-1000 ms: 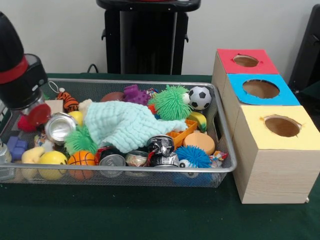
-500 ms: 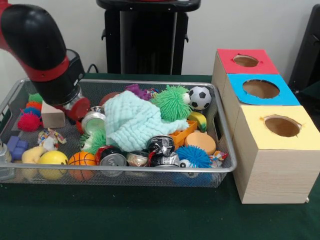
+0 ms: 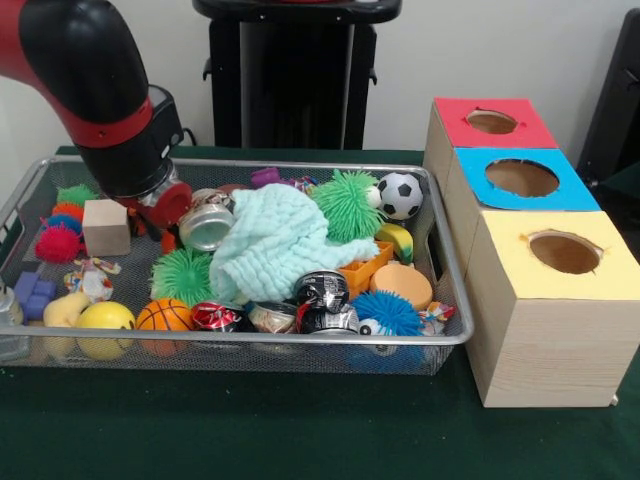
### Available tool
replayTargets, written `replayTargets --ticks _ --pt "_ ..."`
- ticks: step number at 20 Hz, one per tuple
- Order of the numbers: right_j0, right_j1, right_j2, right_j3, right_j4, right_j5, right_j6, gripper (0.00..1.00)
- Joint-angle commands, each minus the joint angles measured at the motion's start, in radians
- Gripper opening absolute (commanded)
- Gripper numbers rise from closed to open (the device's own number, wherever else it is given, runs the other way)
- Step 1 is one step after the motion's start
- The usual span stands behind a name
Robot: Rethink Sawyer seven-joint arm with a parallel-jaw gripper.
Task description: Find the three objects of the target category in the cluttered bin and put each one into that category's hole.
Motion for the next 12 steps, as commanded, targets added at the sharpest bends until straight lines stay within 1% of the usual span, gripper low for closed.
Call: replayTargets --ticks 1,2,5,6,8,12 --pt "0.014 0.065 0.087 0.111 0.060 -0.003 0.137 1.00" --pt "0.015 0.080 0.085 0.086 0.061 0.006 0.136 1.00" --pt "0.019 0.094 0.080 0.058 0.065 0.016 0.142 1.00" --pt "0.020 0.105 0.076 0.028 0.065 0.036 0.140 1.00" --pt "0.017 0.122 0.075 -0.002 0.065 0.053 0.134 1.00" --pt "0.020 0.118 0.068 -0.017 0.065 0.078 0.132 1.00"
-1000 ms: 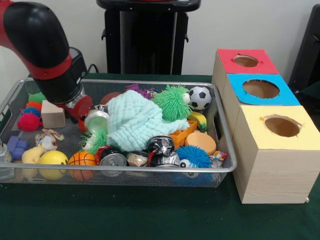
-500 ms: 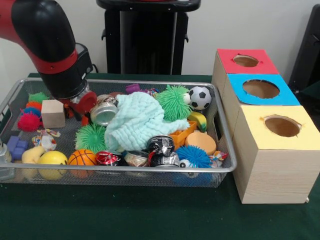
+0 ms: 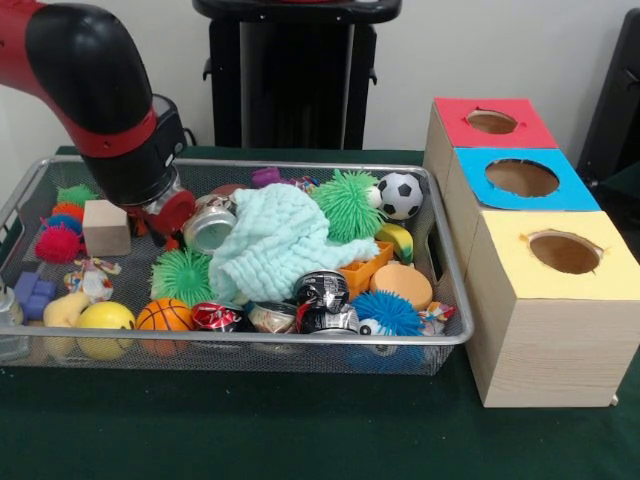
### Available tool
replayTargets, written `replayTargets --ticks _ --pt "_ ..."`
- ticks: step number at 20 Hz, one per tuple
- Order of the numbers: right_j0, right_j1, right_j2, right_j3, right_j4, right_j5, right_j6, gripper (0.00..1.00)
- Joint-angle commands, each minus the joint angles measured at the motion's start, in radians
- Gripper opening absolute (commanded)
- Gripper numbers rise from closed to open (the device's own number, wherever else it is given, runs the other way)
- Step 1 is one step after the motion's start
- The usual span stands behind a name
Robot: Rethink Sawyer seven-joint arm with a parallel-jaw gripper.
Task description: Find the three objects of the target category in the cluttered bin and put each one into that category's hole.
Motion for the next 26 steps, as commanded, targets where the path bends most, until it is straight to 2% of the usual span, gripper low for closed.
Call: replayTargets --ticks 1,4,8,11,13,19,26 --pt "0.021 0.085 0.066 -0.013 0.060 0.091 0.132 1.00" --pt "0.043 0.060 0.028 -0.036 0.031 0.077 0.131 1.00" --pt "0.089 -0.013 -0.055 -0.070 -0.028 0.072 0.126 1.00" --pt "0.119 -0.041 -0.118 -0.107 -0.067 0.059 0.106 1.00" --pt "0.131 -0.055 -0.140 -0.111 -0.072 0.055 0.101 1.00" --pt "0.127 -0.069 -0.137 -0.145 -0.053 0.134 0.068 1.00" --pt "0.129 -0.137 -0.149 -0.110 -0.052 0.192 0.051 1.00"
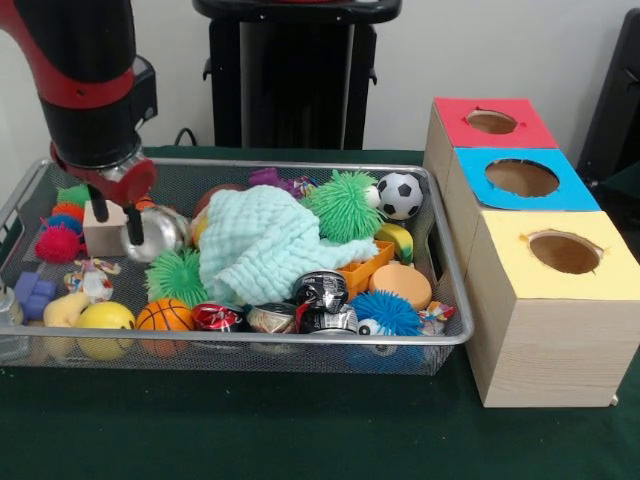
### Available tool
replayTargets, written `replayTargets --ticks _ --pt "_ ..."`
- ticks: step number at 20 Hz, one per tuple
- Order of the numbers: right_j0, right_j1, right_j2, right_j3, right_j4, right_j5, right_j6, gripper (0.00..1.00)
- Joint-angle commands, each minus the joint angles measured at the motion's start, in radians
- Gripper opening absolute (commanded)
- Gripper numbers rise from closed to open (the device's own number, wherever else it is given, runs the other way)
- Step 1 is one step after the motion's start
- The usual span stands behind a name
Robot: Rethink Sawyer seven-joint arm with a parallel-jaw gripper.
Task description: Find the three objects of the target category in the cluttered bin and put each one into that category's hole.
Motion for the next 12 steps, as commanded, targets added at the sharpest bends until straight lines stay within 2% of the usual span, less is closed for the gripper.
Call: replayTargets --ticks 1,5,12 --pt "0.005 -0.060 0.003 -0.012 -0.024 0.154 0.047 1.00" --pt "-0.002 -0.079 0.009 0.006 -0.021 0.175 0.039 1.00" --pt "0.007 -0.145 0.018 0.092 0.000 0.188 0.060 1.00"
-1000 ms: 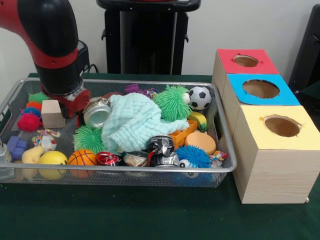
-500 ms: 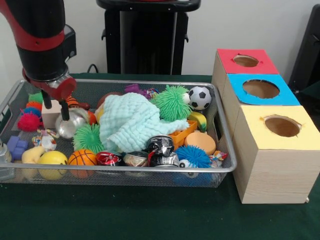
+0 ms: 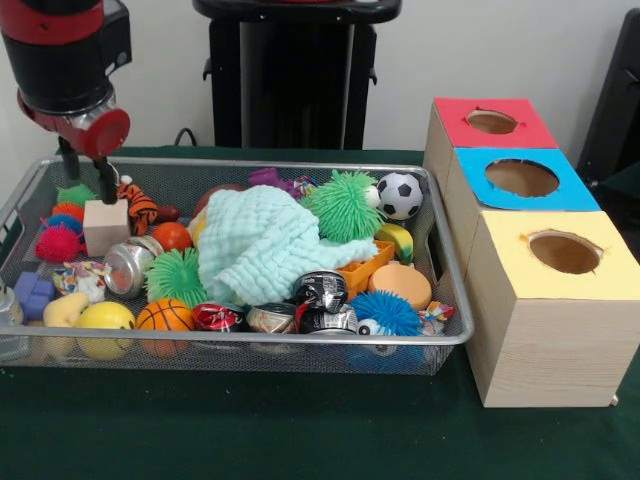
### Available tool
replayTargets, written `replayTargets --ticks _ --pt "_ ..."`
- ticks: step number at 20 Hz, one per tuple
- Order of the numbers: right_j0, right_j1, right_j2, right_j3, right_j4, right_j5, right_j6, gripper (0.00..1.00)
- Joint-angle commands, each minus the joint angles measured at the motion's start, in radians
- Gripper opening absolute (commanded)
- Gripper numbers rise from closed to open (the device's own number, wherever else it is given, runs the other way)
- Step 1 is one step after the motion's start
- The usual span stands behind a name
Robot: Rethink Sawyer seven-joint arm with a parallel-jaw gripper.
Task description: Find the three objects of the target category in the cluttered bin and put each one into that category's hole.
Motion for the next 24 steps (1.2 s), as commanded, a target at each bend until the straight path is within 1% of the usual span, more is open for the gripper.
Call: replayTargets --ticks 1,5,10,15,21,24 --pt "0.009 -0.054 0.043 0.107 0.008 0.094 0.067 1.00" --pt "0.014 -0.055 0.058 0.158 0.024 0.045 0.095 1.00" --pt "0.005 -0.028 0.076 0.200 0.038 -0.034 0.116 1.00" --pt "0.006 -0.030 0.082 0.237 0.051 -0.079 0.130 1.00" --pt "0.010 -0.015 0.094 0.255 0.070 -0.133 0.153 1.00" --pt "0.020 -0.013 0.096 0.260 0.085 -0.144 0.169 1.00"
